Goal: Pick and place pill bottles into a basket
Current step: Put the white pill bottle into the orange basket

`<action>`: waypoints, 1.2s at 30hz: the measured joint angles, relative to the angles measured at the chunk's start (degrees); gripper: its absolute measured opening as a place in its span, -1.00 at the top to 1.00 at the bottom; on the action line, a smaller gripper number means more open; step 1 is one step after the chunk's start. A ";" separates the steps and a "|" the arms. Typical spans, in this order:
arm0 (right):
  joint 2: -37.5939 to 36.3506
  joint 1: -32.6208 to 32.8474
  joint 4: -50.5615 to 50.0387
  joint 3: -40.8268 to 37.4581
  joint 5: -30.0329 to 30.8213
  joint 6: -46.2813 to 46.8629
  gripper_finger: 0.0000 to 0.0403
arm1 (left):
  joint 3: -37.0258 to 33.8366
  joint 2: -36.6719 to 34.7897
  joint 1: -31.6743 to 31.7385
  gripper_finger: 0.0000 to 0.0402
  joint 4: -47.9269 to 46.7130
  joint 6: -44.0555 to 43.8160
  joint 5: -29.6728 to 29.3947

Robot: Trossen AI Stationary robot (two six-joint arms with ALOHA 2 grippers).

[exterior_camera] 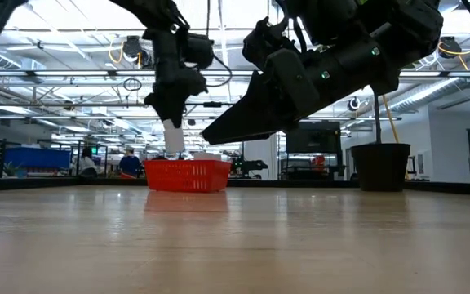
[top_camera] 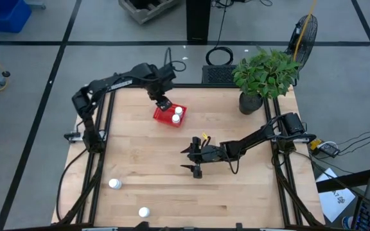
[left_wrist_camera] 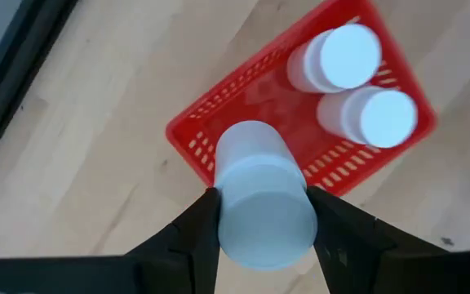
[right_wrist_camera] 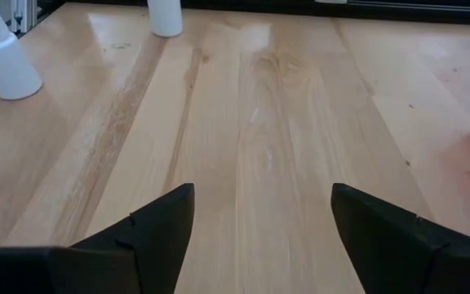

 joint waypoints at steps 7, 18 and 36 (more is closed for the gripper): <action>0.00 -0.07 0.69 -1.38 0.00 0.00 -0.37 | 0.24 3.20 -0.66 0.15 1.46 0.50 2.91; 0.00 -0.09 3.29 -1.90 0.00 0.30 -0.37 | 0.24 7.54 -1.76 0.16 3.35 1.93 0.62; 0.00 -0.09 2.81 -1.90 0.00 0.28 -0.37 | 0.22 11.28 -1.68 -0.10 4.92 2.03 -1.56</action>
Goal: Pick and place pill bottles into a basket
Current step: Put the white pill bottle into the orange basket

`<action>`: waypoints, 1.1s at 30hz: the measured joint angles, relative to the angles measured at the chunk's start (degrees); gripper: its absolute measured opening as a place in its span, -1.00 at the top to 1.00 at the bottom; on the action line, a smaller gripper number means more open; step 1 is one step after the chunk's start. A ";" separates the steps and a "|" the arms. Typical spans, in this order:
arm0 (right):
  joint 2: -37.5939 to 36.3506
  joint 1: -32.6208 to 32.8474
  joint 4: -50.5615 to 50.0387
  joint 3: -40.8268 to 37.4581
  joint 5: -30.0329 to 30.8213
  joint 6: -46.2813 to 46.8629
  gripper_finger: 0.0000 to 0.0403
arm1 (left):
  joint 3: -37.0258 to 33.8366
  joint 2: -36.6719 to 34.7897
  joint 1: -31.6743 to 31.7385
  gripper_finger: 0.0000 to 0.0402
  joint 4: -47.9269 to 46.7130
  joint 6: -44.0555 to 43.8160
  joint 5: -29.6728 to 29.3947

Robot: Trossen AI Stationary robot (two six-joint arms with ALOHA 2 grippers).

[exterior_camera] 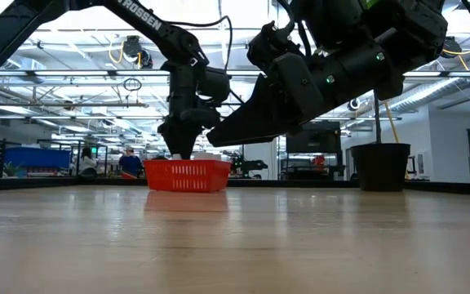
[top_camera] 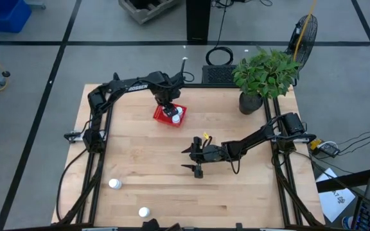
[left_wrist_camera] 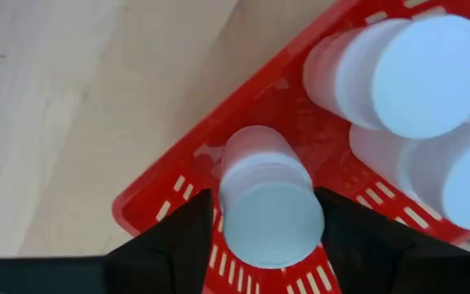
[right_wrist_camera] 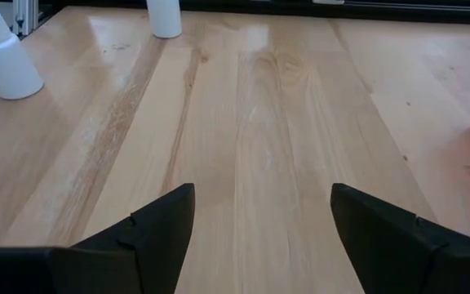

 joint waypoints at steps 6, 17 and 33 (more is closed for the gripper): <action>0.00 0.00 0.00 0.00 0.00 -0.02 -0.37 | 0.00 0.00 0.00 -0.20 -0.02 -0.44 -0.32; 0.00 0.00 -0.02 0.00 0.00 -0.10 -0.37 | -0.04 -1.62 0.00 -0.28 -2.84 0.22 0.08; 0.00 0.11 -1.75 -0.02 -0.40 -1.35 -0.37 | -0.04 -19.15 -3.31 -0.28 -10.76 0.39 8.02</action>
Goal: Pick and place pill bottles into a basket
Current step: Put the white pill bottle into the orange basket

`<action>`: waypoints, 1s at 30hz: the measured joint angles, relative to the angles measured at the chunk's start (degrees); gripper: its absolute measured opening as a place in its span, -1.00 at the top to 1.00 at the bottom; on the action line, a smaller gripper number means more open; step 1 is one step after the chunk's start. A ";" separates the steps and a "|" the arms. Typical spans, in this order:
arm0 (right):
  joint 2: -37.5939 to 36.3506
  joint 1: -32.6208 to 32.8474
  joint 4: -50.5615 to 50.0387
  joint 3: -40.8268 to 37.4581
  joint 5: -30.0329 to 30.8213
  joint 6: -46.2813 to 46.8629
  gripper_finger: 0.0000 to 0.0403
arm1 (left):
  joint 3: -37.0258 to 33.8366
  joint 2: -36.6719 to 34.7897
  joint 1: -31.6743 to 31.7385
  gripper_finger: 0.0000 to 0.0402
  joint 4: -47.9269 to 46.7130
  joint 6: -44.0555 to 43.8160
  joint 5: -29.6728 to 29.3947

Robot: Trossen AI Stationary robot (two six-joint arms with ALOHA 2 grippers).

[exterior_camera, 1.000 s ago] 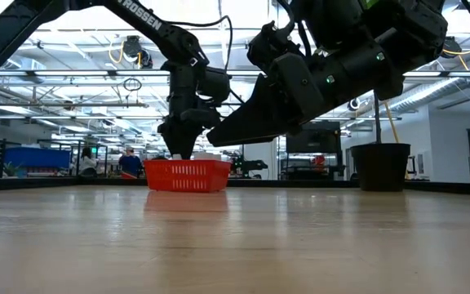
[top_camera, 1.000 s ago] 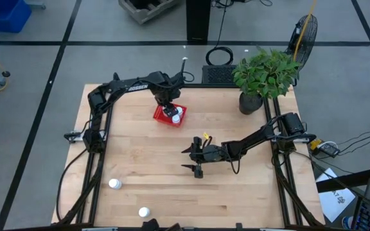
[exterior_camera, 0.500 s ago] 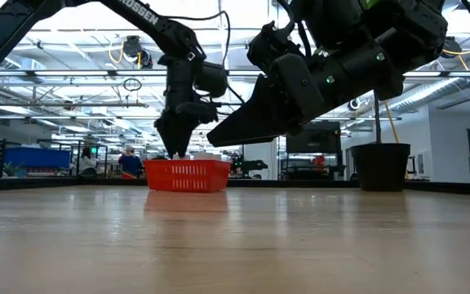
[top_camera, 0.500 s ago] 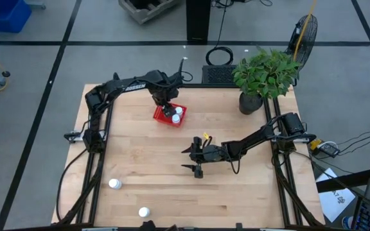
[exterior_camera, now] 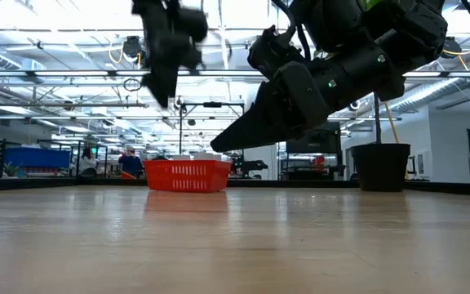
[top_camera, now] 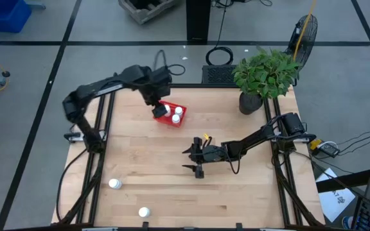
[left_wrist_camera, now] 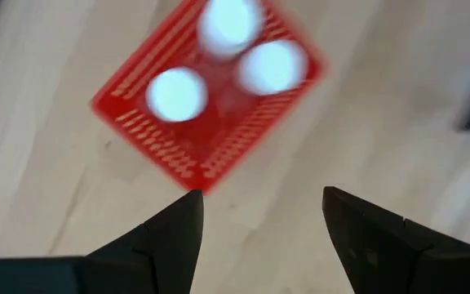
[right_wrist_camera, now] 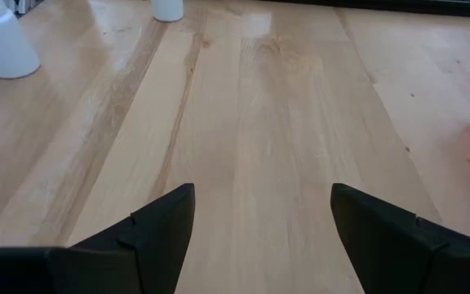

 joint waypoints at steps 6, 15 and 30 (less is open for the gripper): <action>0.31 1.25 4.13 -0.02 -7.41 0.22 -0.37 | 0.00 -10.89 -7.83 -0.28 3.99 -3.23 -1.93; 0.37 3.45 9.41 -0.02 -8.67 0.35 -0.37 | -0.15 -17.87 -25.60 -0.28 6.89 -9.77 -4.80; 0.43 1.72 7.74 -0.02 -8.17 0.64 -0.37 | -22.48 -17.83 -58.08 -0.28 20.97 -46.52 -9.40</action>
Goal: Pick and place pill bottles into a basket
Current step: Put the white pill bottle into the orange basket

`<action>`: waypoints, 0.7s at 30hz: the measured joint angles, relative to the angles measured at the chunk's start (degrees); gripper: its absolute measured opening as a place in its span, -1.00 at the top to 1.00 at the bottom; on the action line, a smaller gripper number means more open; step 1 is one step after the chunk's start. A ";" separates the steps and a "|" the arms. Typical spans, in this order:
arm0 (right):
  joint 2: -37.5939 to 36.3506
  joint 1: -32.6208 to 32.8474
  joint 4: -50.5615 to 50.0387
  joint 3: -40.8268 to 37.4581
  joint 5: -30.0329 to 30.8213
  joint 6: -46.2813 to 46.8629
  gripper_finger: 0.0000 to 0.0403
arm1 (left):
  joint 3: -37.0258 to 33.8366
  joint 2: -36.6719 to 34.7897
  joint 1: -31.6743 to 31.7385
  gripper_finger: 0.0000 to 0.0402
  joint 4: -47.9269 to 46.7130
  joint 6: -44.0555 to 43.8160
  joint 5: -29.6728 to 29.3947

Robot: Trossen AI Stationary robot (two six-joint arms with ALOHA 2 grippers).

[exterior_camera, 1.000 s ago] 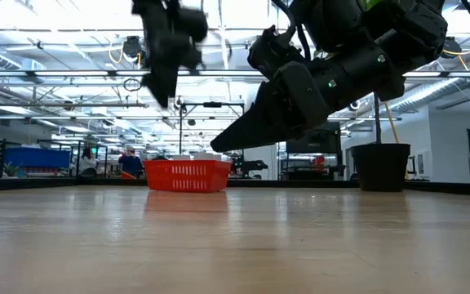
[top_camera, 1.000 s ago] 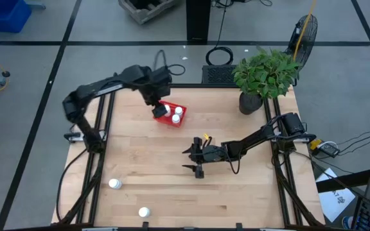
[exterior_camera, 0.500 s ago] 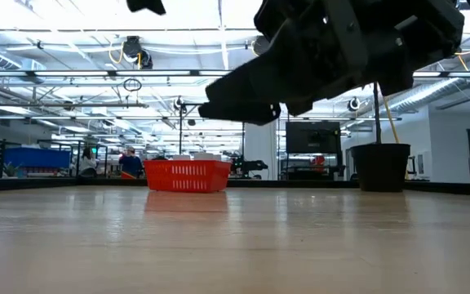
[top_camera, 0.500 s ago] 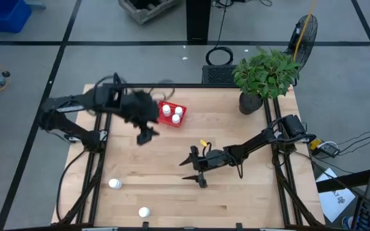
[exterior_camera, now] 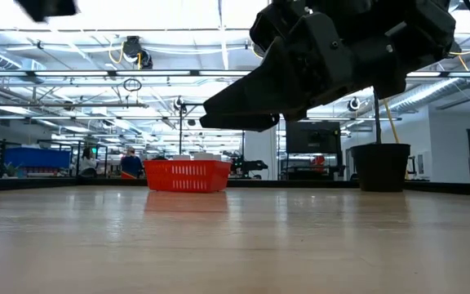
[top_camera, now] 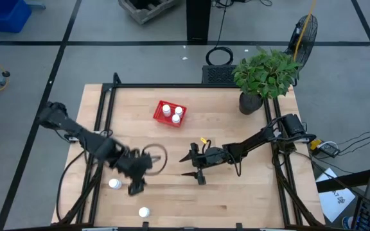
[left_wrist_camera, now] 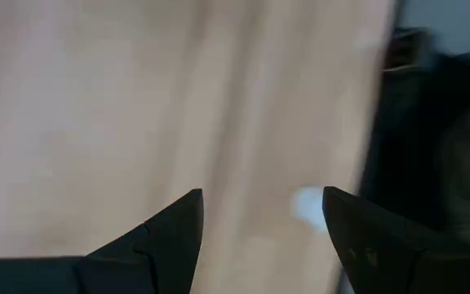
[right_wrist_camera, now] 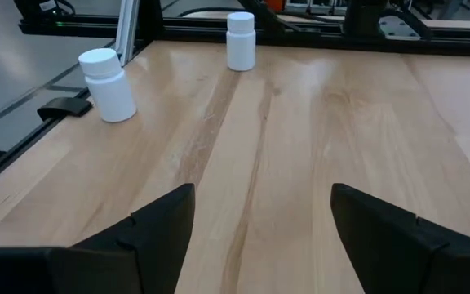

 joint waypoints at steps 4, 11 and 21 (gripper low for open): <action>0.01 0.00 0.36 0.00 0.19 0.00 -0.37 | -5.53 0.00 -6.63 -0.28 13.16 -11.82 -1.27; 0.01 -0.14 0.45 0.00 2.87 -0.02 -0.37 | -13.57 0.00 -13.25 -0.28 32.78 -16.05 -6.66; 0.01 -0.67 -0.01 0.02 2.85 -0.42 -0.37 | -5.52 2.70 -18.74 -0.28 31.70 -5.04 -23.05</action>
